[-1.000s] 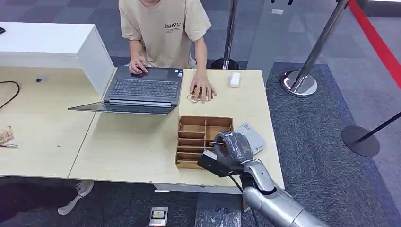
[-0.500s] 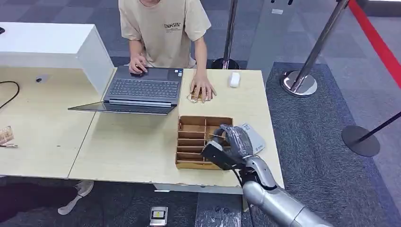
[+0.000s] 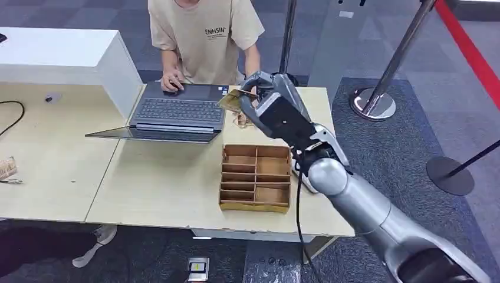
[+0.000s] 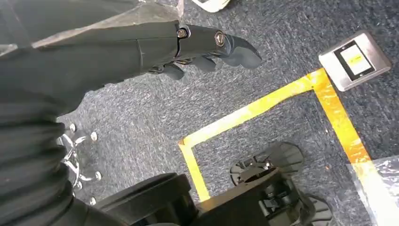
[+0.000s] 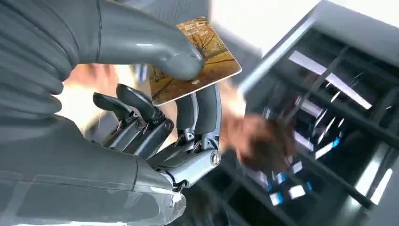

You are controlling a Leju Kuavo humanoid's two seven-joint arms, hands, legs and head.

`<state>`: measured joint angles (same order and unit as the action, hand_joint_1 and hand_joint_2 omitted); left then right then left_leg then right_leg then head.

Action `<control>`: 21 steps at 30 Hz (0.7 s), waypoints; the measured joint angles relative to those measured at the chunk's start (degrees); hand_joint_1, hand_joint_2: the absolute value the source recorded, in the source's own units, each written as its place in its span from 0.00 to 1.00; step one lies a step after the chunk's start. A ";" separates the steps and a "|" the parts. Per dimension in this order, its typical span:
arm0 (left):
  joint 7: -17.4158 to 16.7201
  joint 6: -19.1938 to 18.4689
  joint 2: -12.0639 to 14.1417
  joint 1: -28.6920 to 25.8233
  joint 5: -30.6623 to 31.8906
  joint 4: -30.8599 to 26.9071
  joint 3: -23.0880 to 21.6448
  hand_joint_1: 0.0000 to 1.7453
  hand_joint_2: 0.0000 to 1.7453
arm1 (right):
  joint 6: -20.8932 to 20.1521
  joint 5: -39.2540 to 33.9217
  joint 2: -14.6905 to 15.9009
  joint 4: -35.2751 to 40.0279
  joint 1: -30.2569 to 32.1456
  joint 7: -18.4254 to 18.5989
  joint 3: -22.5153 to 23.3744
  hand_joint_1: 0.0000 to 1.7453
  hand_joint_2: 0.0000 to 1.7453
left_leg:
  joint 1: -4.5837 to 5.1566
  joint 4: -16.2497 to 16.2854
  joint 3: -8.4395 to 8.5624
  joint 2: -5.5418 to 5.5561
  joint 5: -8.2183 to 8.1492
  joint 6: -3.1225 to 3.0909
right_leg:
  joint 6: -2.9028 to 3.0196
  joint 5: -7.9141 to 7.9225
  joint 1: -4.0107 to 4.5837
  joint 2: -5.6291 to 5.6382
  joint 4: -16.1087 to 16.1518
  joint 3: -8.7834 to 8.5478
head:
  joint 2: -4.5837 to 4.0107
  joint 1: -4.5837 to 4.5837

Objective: Pass the card to the sensor for recognition and then transmit it.

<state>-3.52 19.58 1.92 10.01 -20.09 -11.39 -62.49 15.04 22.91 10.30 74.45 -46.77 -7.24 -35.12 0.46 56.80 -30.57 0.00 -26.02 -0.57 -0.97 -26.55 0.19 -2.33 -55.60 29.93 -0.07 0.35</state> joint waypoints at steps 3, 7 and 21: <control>-0.11 -0.02 -0.24 0.63 0.18 -0.02 -0.02 0.00 1.00 | 0.33 9.58 -1.36 -4.52 -5.26 2.28 -2.32 1.00 1.00 | -0.01 0.00 -0.01 0.00 0.00 0.00 | 0.00 0.00 0.01 -0.01 0.00 -0.01 | 0.00 0.06; -0.48 -0.02 -0.55 1.28 0.55 -0.02 -0.02 0.00 1.00 | 0.11 23.42 -3.48 -13.02 -10.69 5.78 -7.16 1.00 1.00 | -0.02 0.00 -0.03 0.04 0.02 -0.01 | 0.00 0.00 0.02 -0.04 -0.01 0.00 | 0.00 0.04; -1.42 0.94 -1.97 1.84 1.07 -0.04 -0.04 0.00 1.00 | 0.40 46.36 -7.26 -35.80 -16.82 9.14 -21.51 0.00 1.00 | 0.00 0.00 -0.06 0.08 0.01 -0.02 | -0.01 -0.01 0.00 -0.08 0.04 0.04 | 0.00 0.02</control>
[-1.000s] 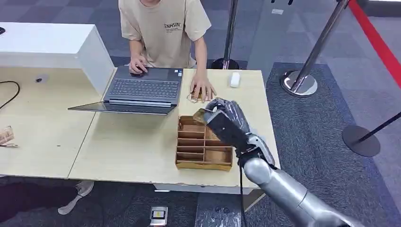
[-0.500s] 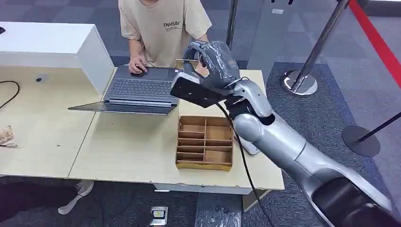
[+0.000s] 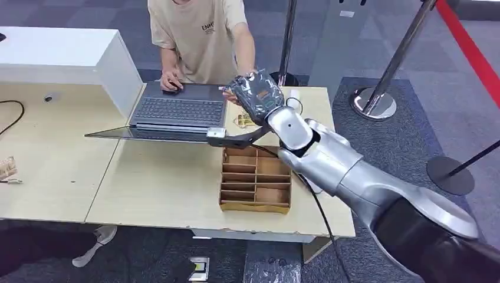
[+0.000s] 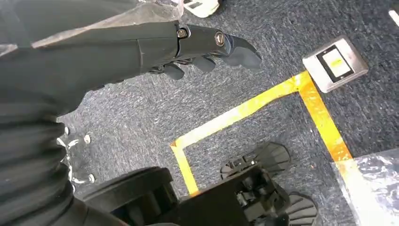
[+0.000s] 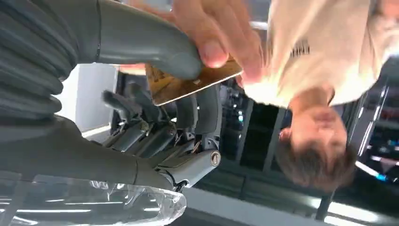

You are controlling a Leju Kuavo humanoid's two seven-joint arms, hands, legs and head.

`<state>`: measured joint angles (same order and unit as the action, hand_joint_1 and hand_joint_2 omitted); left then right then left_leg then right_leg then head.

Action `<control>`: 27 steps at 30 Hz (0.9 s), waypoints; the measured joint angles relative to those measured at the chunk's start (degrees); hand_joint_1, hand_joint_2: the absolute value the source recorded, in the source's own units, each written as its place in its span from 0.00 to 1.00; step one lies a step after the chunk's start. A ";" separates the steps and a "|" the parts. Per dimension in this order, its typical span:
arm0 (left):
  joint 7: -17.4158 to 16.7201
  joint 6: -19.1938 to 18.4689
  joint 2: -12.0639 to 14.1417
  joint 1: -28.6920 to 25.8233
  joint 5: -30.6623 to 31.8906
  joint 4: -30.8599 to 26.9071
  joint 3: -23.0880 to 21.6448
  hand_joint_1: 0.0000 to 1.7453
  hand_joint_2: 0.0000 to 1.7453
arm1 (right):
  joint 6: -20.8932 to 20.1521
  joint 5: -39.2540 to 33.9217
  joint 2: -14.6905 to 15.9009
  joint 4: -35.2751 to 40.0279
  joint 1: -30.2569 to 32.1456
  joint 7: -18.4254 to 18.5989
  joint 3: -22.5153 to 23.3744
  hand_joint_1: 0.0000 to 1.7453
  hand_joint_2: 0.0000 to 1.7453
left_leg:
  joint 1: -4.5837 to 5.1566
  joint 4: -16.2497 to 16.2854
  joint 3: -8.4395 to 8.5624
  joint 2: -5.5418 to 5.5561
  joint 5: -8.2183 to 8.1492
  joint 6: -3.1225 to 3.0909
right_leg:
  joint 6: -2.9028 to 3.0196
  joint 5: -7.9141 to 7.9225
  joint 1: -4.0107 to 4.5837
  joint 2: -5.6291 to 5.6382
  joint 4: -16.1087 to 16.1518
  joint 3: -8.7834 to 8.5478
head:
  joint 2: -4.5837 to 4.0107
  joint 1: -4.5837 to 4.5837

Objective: Pass the card to the sensor for recognition and then transmit it.

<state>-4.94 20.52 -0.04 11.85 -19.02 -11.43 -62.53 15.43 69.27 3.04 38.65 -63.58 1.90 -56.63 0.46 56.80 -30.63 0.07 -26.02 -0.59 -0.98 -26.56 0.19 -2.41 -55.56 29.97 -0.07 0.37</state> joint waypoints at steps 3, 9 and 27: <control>-0.18 -0.04 -0.26 -0.01 0.02 0.00 0.00 0.00 1.00 | -1.27 -1.62 -0.04 -2.19 0.06 -1.16 -0.86 0.00 0.00 | 0.00 0.00 0.01 -0.01 0.00 0.00 | 0.00 0.00 0.00 0.00 0.00 0.00 | 0.00 0.02; 0.63 -1.18 -0.04 -0.05 0.13 0.00 0.00 0.00 1.00 | 2.32 -9.58 0.20 -3.89 0.66 -1.60 -0.20 0.00 0.00 | 0.00 0.01 0.05 -0.06 0.01 0.00 | 0.01 0.02 0.01 0.02 -0.01 0.00 | 0.00 0.00; 1.92 0.68 0.94 -2.27 -1.88 0.00 0.46 0.00 1.00 | 11.37 -51.50 4.22 24.05 27.10 -8.71 19.49 0.00 0.00 | -0.02 0.00 0.07 -0.03 -0.06 0.01 | 0.02 -0.03 0.02 0.03 0.04 -0.03 | 0.00 0.02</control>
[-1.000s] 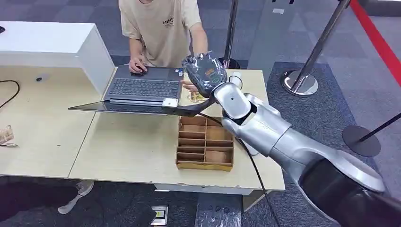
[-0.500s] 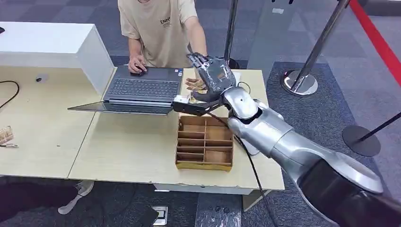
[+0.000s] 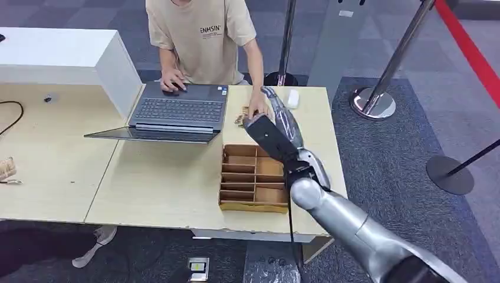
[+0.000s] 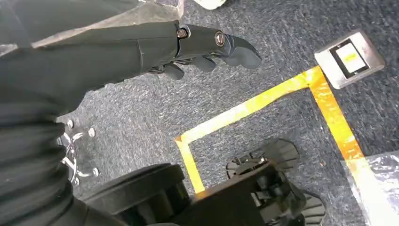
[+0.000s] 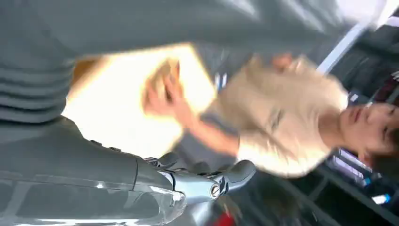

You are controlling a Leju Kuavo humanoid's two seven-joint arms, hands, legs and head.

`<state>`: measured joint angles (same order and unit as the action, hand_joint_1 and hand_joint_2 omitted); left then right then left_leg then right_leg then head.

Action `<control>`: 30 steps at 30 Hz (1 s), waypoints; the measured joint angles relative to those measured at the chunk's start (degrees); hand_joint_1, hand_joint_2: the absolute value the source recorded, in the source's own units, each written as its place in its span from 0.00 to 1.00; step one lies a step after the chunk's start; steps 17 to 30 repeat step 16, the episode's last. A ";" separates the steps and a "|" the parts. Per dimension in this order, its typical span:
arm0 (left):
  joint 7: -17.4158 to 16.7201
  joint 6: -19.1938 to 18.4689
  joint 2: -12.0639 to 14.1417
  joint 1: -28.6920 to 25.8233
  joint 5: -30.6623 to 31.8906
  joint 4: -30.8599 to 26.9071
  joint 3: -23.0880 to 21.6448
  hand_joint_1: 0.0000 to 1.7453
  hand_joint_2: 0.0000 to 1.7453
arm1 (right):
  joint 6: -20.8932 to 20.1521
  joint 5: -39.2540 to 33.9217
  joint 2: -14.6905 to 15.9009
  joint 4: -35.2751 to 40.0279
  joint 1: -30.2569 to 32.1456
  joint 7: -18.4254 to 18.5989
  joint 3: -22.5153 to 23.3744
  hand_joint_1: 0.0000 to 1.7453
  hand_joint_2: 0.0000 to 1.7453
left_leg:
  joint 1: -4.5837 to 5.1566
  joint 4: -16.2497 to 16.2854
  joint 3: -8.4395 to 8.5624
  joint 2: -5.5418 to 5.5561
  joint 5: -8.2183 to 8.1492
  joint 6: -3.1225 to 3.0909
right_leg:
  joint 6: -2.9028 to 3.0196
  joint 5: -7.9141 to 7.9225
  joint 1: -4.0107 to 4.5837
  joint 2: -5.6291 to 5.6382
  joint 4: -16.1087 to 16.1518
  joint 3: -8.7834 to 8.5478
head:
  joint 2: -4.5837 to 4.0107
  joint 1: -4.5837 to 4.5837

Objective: Pass the card to the sensor for recognition and then transmit it.

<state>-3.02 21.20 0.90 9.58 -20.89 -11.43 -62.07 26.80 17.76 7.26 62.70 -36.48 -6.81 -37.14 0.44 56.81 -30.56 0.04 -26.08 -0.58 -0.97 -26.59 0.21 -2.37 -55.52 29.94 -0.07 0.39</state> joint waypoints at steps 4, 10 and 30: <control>0.68 0.61 0.35 -0.79 -0.72 0.02 0.85 0.00 1.00 | -2.08 -10.71 0.11 7.78 10.01 -5.47 3.11 0.00 0.00 | 0.00 -0.01 -0.02 0.01 -0.02 -0.01 | 0.00 -0.04 0.00 0.00 0.00 0.01 | 0.00 -0.02; 0.83 0.72 0.81 -1.58 -0.77 0.02 1.35 0.00 1.00 | -2.98 -18.43 0.09 15.56 19.45 -10.35 6.73 0.00 0.00 | 0.00 -0.02 -0.02 0.00 -0.02 -0.01 | 0.00 -0.04 0.00 0.00 0.00 0.01 | 0.00 -0.02; 0.90 0.28 1.36 -2.20 -0.68 0.02 1.71 0.00 1.00 | -2.82 -19.66 0.06 19.99 23.05 -11.94 8.86 0.00 1.00 | 0.00 -0.02 0.00 -0.02 -0.01 0.00 | 0.00 -0.03 0.00 0.01 -0.01 0.00 | 0.00 -0.02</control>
